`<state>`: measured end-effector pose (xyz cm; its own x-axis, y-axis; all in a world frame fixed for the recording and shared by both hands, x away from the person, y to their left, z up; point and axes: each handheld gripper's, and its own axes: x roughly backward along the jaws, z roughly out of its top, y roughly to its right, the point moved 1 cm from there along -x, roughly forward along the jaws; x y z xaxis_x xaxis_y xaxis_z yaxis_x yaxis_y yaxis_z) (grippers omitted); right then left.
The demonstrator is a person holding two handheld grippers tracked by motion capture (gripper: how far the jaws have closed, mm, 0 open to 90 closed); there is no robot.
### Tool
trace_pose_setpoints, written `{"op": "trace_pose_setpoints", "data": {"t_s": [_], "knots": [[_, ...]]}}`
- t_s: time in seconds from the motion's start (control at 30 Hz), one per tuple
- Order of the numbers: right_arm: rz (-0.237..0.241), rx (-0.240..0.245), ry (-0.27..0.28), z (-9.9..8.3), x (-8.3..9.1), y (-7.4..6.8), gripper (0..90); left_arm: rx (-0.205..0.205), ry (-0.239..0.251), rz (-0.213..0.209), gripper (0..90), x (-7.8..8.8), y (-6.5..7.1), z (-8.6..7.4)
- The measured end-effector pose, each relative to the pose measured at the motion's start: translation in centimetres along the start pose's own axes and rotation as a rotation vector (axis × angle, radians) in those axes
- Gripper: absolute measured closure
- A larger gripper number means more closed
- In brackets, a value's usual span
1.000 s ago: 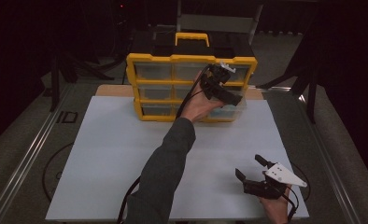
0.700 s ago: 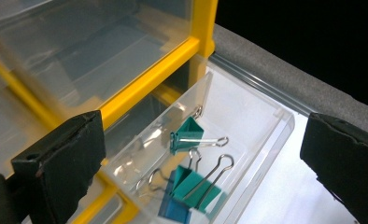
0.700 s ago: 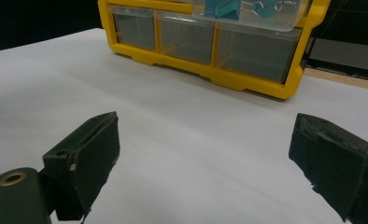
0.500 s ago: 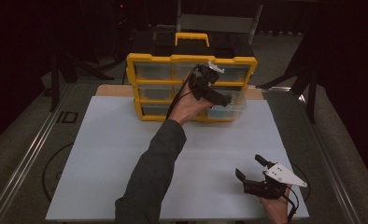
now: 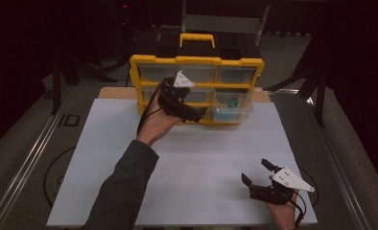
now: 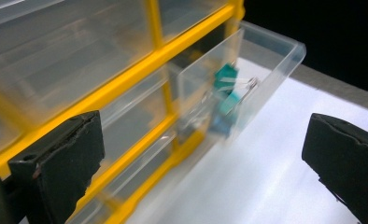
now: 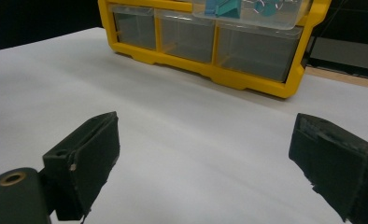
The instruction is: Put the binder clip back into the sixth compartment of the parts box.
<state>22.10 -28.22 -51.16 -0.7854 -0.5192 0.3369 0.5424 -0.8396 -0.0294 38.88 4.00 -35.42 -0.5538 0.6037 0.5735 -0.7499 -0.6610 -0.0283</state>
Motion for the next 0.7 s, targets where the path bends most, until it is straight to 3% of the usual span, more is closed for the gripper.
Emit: {"op": "trace_pose_setpoints", "data": {"t_s": [0.1,0.33,0.5,0.57,0.7], "knots": [[0.0,-0.001,-0.001,0.0,0.0,-0.1,8.6,-0.004,0.026,0.032,0.3,1.9,-0.3,-2.1],[0.003,-0.002,0.0,0.0,-0.2,-0.2,8.6,0.039,0.093,0.079,0.3,5.6,-0.8,-7.9],[0.005,0.001,0.0,0.0,-0.3,-0.3,8.6,0.051,0.109,0.13,0.3,7.4,-0.8,-12.8],[0.007,-0.003,-0.002,0.0,-0.3,-0.4,8.6,0.052,0.127,0.178,0.3,8.1,-0.5,-14.7],[0.005,-0.001,-0.004,0.0,-0.2,-0.5,8.6,0.094,0.146,0.206,0.3,9.1,-0.1,-18.9]]}}
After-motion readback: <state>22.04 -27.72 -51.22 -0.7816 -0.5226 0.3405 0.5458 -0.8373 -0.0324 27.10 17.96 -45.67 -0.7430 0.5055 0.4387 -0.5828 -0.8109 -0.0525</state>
